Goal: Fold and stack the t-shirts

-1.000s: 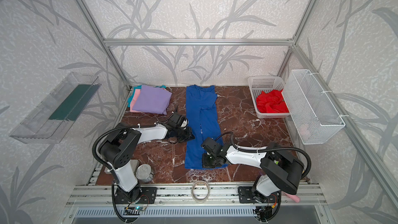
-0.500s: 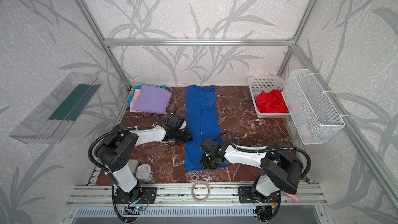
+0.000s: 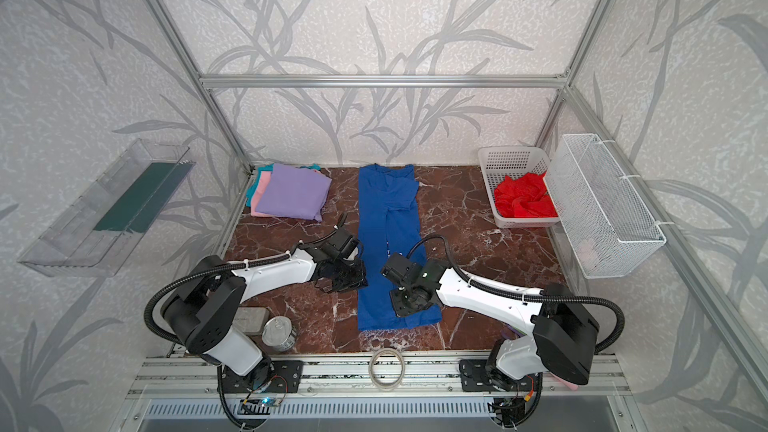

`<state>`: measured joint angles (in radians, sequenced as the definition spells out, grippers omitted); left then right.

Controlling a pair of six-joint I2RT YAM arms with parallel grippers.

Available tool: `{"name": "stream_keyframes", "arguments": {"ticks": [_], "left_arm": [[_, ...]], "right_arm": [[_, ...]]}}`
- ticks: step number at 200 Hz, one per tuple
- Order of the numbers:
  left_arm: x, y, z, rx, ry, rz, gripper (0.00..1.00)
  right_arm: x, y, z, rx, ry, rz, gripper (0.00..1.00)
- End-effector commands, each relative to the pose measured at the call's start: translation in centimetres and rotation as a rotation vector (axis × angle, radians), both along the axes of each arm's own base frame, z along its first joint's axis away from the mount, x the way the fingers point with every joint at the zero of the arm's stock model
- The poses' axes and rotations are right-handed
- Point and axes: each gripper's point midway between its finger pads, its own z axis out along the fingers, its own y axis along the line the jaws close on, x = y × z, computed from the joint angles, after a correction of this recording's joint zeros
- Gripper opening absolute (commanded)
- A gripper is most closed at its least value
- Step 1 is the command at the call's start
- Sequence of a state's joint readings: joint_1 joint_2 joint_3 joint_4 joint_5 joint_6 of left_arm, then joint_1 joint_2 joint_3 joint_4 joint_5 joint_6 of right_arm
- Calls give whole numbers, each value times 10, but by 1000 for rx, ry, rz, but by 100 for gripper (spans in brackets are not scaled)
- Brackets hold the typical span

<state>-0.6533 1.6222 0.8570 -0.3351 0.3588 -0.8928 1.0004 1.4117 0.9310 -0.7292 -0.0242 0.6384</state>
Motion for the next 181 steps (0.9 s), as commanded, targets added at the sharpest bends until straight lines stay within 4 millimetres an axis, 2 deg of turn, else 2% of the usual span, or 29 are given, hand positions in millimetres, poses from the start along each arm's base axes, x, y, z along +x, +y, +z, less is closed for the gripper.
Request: {"name": "stream_keyframes", "arguments": {"ticks": [1, 28, 62, 82, 125, 149, 181], "left_arm": [[-6, 5, -1, 34, 3, -2, 14], [-7, 6, -4, 39, 12, 6, 14], [-8, 7, -4, 45, 11, 8, 14], [-9, 9, -6, 51, 16, 7, 14], [-11, 9, -7, 54, 19, 0, 14], [-11, 9, -7, 55, 21, 0, 14], [-12, 9, -8, 54, 23, -4, 14]], "right_arm": [[-8, -23, -18, -119, 9, 21, 25], [-8, -19, -33, -122, 24, 13, 26], [-13, -2, -46, -110, 33, 20, 35], [-14, 3, -53, -110, 42, 18, 35], [-14, -2, -54, -133, 32, 3, 22], [-13, -3, -48, -130, 24, 0, 8], [-15, -4, -46, -137, 28, 3, 5]]}}
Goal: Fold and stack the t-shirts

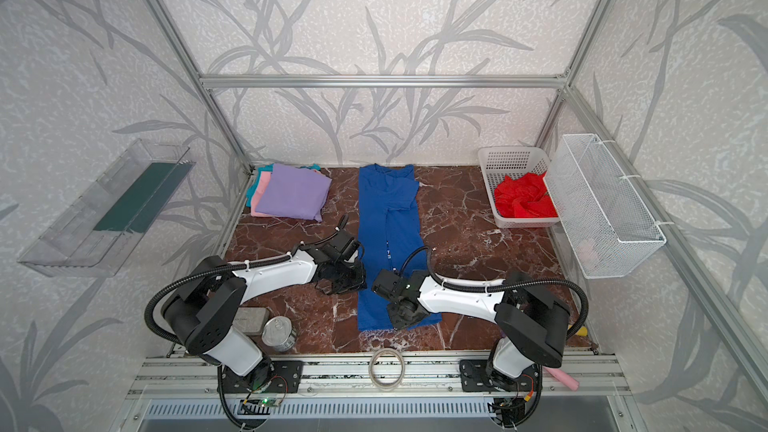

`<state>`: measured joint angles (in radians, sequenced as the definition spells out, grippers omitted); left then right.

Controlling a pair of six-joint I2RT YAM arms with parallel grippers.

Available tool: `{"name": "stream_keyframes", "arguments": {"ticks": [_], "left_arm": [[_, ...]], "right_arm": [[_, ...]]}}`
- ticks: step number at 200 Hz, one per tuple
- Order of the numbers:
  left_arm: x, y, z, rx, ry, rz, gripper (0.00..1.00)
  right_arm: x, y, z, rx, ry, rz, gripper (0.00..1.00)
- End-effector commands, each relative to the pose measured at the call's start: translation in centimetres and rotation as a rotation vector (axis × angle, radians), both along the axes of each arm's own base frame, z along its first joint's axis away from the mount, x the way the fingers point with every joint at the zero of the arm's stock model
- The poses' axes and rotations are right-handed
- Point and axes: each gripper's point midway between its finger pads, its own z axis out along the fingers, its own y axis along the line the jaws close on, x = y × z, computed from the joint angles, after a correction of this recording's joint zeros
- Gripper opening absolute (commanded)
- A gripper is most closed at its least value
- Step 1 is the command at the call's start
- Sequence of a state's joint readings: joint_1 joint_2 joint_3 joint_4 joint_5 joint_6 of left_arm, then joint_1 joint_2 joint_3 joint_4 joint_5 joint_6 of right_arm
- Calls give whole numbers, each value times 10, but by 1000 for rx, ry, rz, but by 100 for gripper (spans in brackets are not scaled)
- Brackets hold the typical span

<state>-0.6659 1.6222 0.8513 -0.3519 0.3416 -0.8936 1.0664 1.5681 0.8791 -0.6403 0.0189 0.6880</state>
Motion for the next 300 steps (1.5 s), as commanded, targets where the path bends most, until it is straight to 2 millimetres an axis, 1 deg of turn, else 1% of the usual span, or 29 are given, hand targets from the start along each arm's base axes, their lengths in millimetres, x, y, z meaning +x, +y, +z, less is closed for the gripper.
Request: {"name": "stream_keyframes", "arguments": {"ticks": [1, 33, 41, 53, 67, 83, 107, 126, 164, 199, 223, 240, 256, 280, 300], "left_arm": [[-6, 6, -4, 27, 14, 2, 14], [-6, 6, -4, 27, 15, 0, 14], [-6, 6, -4, 26, 15, -2, 14], [-6, 6, -4, 26, 17, -3, 14], [-6, 5, -4, 22, 17, -5, 14], [-7, 5, -4, 22, 23, -7, 14], [-7, 5, -2, 22, 19, -10, 14], [-7, 5, -2, 24, 19, -10, 14], [-7, 4, -3, 21, 23, -9, 14], [-7, 3, -2, 17, 26, -11, 14], [-7, 3, -2, 15, 25, -11, 14], [-7, 3, -3, 17, 31, -11, 14], [-8, 3, -2, 16, 30, -10, 14], [-10, 5, -3, 22, 35, -10, 14], [-14, 8, -2, 26, 43, -11, 14]], "right_arm": [[-2, -5, 6, -18, -7, -5, 5], [-4, -3, 10, -19, -7, 6, 5], [-4, -3, 9, -25, -5, 7, 9], [-4, -3, 5, -31, 0, 10, 20], [-4, -3, -1, -47, 8, 21, 22], [-5, -3, -9, -64, 17, 26, 21], [-7, 0, -13, -49, 32, 23, 10], [-6, 1, -8, -31, 23, 14, 4], [-5, -1, 9, -7, -2, 6, 1], [-6, -5, 24, 22, -20, -11, 1], [-7, 0, 27, 45, -11, -8, 1], [-10, 3, 22, 47, 9, -4, 2], [-13, 7, 15, 46, 29, 3, 6], [-18, 18, 7, 72, 65, 33, 17], [-23, 27, 3, 108, 96, 64, 18]]}}
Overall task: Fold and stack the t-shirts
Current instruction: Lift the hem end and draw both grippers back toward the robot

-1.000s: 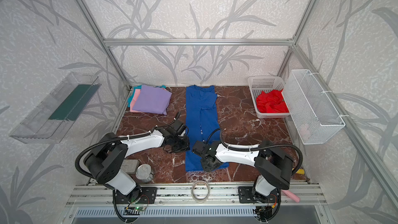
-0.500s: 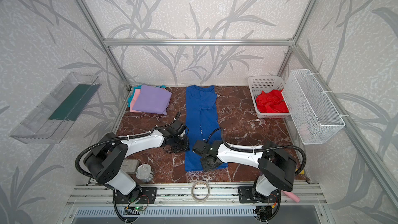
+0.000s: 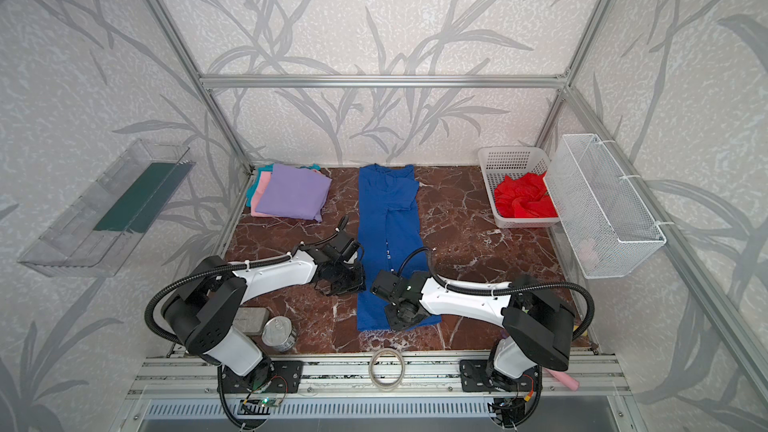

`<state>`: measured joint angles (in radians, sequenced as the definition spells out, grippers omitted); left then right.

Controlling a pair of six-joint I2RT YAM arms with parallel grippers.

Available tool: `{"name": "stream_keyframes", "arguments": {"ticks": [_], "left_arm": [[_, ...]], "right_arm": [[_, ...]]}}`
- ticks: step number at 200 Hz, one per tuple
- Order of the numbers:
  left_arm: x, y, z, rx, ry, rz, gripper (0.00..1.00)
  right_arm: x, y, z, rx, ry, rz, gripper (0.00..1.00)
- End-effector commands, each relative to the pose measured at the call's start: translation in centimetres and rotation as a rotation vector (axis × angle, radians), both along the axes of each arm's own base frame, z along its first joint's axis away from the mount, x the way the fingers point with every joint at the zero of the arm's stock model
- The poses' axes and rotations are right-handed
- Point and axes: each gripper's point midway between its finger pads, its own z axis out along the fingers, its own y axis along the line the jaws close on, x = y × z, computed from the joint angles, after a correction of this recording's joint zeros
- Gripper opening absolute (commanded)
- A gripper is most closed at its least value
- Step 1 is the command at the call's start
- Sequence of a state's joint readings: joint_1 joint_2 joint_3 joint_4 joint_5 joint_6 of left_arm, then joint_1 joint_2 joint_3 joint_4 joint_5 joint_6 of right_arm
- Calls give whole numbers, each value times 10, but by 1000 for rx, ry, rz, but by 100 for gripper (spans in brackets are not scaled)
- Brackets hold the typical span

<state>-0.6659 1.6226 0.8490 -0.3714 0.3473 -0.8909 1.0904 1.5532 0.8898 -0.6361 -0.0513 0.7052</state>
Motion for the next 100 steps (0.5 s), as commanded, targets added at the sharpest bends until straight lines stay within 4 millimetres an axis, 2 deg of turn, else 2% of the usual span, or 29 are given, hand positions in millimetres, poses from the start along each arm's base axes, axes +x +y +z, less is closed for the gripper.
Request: {"name": "stream_keyframes", "arguments": {"ticks": [1, 29, 46, 56, 73, 100], "left_arm": [[-9, 6, 0, 17, 24, -6, 14], [-18, 13, -3, 34, 40, -5, 14], [-25, 20, 0, 54, 49, -11, 16], [-27, 26, 5, 78, 38, -18, 22], [-32, 42, 15, 138, 12, -26, 30], [-43, 56, 28, 170, -1, -34, 36]], "right_arm": [[-9, 14, -4, 50, 45, 47, 18], [-9, 25, 10, 137, 22, 89, 19], [-2, 21, 24, 154, -33, 99, 23], [4, 11, 31, 143, -74, 84, 25], [16, -20, 37, 79, -120, 6, 28], [24, -68, 34, 30, -92, -166, 29]]}}
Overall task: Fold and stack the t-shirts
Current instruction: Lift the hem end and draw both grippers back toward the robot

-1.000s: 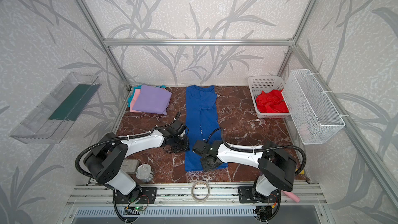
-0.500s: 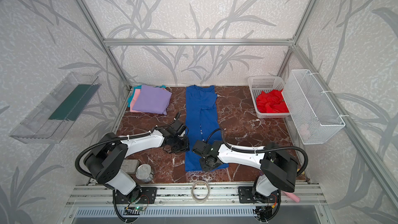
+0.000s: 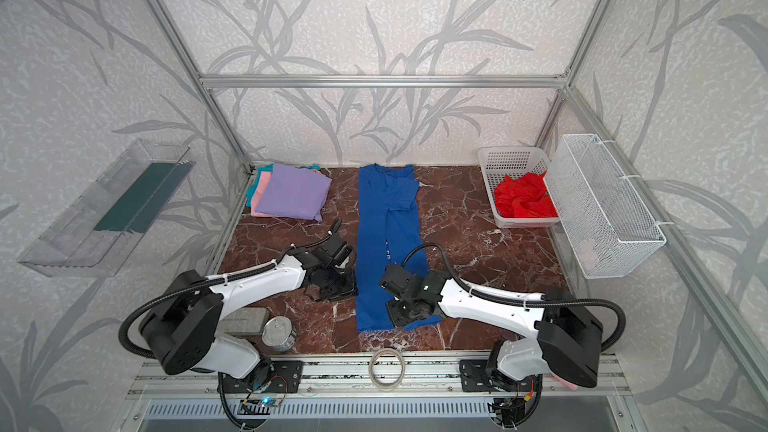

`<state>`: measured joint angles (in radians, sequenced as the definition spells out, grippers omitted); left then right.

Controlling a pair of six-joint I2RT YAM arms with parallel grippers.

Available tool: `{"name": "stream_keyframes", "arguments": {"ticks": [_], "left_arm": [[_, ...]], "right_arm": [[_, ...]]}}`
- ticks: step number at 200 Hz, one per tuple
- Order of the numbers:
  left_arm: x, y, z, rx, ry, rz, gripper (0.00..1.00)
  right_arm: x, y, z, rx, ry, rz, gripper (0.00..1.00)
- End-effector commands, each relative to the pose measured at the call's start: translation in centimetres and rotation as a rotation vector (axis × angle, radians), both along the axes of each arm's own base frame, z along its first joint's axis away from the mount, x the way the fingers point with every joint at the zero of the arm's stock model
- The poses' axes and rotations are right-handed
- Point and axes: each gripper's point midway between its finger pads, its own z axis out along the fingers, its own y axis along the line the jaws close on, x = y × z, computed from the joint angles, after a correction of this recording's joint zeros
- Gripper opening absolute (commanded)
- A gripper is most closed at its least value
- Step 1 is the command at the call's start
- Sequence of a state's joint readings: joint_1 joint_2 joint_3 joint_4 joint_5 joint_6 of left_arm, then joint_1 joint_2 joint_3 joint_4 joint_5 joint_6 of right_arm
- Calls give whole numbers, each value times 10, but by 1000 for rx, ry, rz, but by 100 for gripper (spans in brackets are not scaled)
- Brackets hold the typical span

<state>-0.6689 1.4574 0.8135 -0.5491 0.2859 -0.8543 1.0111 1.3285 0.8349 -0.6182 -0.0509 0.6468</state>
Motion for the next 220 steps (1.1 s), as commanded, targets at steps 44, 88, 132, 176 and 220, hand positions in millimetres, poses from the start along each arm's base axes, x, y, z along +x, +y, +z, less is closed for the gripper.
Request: {"name": "stream_keyframes", "arguments": {"ticks": [44, 88, 132, 176, 220], "left_arm": [[-41, 28, 2, 69, 47, -10, 46], [-52, 10, -11, 55, 83, -73, 55], [-56, -3, -23, 57, 121, -119, 54], [-57, -5, -19, 60, 118, -129, 54], [-68, -5, -12, 64, 145, -157, 57]], "right_arm": [[1, -94, -21, -14, 109, -339, 29], [-7, -99, -34, 44, 160, -395, 32], [-5, -85, -50, 75, 214, -382, 30], [-5, -76, -59, 98, 245, -380, 30], [-15, -90, -59, 10, 264, -348, 38]]}}
